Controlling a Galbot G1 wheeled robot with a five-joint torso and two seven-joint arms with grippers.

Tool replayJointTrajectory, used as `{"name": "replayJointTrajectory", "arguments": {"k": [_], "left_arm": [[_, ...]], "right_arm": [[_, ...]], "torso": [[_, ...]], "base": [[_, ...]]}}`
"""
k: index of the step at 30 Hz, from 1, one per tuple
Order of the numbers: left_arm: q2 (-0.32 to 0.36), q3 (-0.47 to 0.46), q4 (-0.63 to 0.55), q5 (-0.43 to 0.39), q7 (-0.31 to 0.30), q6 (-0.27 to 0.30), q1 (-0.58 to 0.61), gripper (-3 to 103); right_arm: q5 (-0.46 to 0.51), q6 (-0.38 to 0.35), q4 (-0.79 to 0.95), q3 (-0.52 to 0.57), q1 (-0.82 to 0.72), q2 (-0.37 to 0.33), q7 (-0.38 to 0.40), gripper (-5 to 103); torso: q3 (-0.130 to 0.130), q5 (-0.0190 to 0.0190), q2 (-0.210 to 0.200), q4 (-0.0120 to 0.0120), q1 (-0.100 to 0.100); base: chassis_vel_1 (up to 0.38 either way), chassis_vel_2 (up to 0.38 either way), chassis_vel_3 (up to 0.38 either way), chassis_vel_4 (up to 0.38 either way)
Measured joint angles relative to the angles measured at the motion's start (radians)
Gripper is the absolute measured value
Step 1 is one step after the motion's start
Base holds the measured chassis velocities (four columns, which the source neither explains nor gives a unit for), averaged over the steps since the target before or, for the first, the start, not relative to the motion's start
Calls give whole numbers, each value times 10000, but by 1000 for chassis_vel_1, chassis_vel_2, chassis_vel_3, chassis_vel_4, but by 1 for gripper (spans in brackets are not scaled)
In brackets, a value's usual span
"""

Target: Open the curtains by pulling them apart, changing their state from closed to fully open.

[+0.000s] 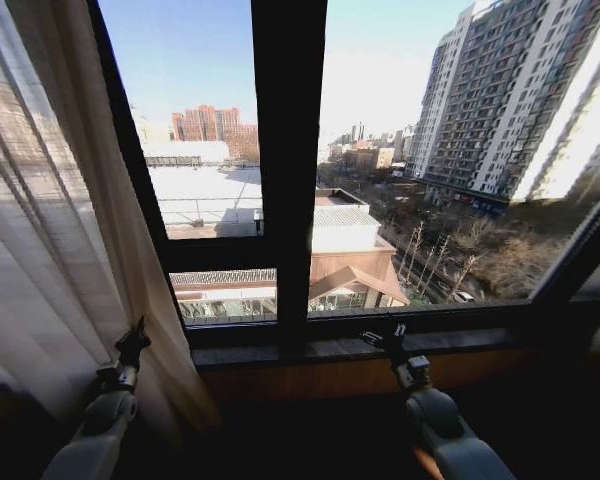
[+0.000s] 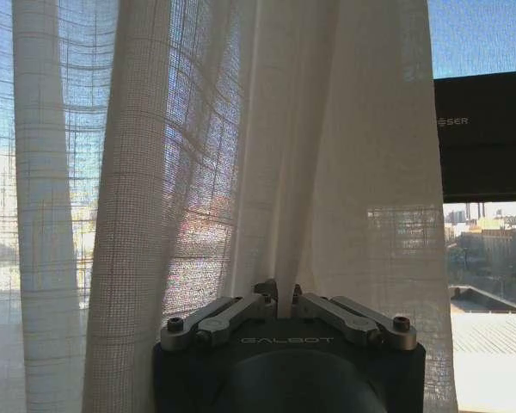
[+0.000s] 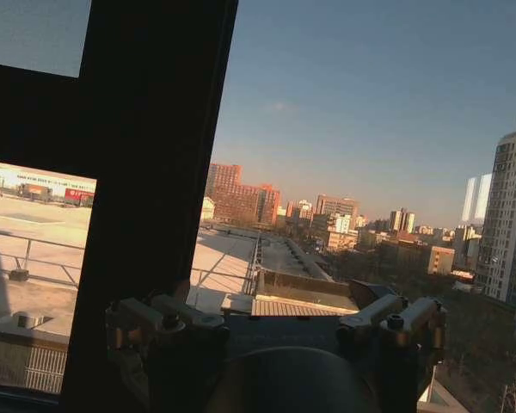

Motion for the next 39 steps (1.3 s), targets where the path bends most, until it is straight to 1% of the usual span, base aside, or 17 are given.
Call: {"name": "replayJointTrajectory", "arguments": {"k": [3, 6, 9, 12, 14, 17, 21, 23, 26, 29, 31, 39], "left_arm": [[-25, -64, -120, -37, -44, -4, 127, 0], [-37, -107, -157, -39, -62, -26, 206, 0], [-37, -132, -174, -39, -84, -29, 263, 0], [-15, -159, -166, -39, -118, -35, 272, 0], [-15, -160, -159, -38, -123, -39, 268, 0], [-20, -160, -139, -26, -134, -39, 258, 0], [-70, -155, -105, -3, -137, -44, 231, 0], [-103, -152, -88, 8, -141, -51, 220, 0], [-135, -147, -75, 16, -147, -51, 203, 0], [-156, -148, -71, 22, -168, -71, 199, 0], [-175, -147, -84, 25, -194, -77, 206, 0], [-167, -216, -121, 35, -206, -110, 291, 0]], "right_arm": [[0, 0, 0, 0, 0, 0, 0, 100], [0, 0, 0, 0, 0, 0, -1, 100], [0, 0, 0, 0, 0, 0, 0, 100], [0, 0, 0, 0, 0, 0, 0, 100], [0, 0, 0, 0, 0, 0, 0, 100], [0, 0, 0, 0, 0, 0, -1, 100], [0, 0, 1, 0, 0, 0, 0, 100], [0, 0, 0, 0, -1, 0, -1, 100], [0, 0, 0, 0, 0, 0, 0, 100], [0, 0, 1, 0, 0, 0, -1, 100], [0, 0, 0, 0, 0, 0, 0, 100], [0, 0, 0, 0, -1, 0, 0, 100]], "torso": [[0, -4, 1, -1, -1], [0, -3, 1, 3, 0], [-1, -2, 1, -2, -3], [0, -4, 1, 3, -2], [1, -6, 0, 1, -1], [1, 2, 1, 0, -2], [0, -6, 1, -1, -2], [0, 0, 1, 1, -2], [-1, -2, 2, -3, -3], [0, -2, 2, 1, -2], [0, -2, 2, -3, -3], [0, 1, 2, 2, -2]], "base": [[367, 358, -373, -341], [384, 351, -372, -347], [366, 361, -373, -370], [337, 341, -345, -322], [338, 337, -339, -327], [331, 355, -341, -364], [336, 341, -339, -352], [365, 345, -355, -361], [369, 361, -357, -374], [362, 349, -355, -352], [360, 363, -356, -352], [358, 356, -337, -347]]}}
